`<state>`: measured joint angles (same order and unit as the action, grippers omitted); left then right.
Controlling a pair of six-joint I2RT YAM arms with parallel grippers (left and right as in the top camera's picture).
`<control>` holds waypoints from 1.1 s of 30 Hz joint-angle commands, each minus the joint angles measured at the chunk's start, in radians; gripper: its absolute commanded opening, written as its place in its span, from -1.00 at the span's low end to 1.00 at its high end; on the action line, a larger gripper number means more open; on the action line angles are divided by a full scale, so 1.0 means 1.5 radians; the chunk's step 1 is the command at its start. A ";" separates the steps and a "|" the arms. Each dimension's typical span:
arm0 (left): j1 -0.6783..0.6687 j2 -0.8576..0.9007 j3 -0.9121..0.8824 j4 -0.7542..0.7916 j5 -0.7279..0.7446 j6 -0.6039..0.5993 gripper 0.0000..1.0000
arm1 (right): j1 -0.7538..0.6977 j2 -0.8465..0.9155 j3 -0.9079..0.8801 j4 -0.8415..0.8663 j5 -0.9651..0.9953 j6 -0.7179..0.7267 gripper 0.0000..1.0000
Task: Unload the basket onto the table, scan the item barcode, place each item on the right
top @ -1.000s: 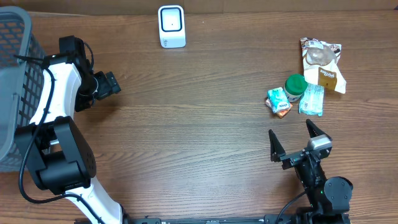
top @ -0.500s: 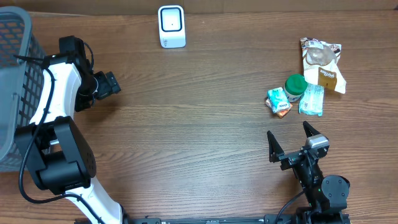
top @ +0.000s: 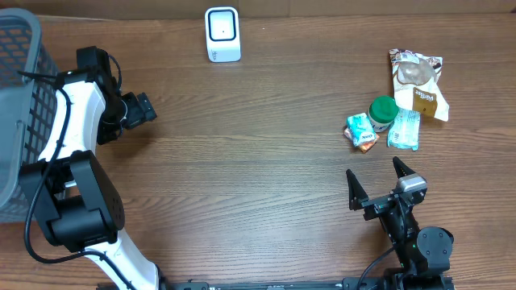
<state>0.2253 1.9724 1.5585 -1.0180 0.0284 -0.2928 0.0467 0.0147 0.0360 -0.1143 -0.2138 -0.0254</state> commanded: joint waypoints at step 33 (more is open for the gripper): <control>-0.268 -0.534 0.009 -0.031 -0.038 0.021 0.99 | 0.003 -0.008 -0.006 0.005 -0.005 0.004 1.00</control>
<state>-0.1734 1.2484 1.5585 -1.0481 0.0090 -0.2848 0.0467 0.0147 0.0360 -0.1135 -0.2138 -0.0257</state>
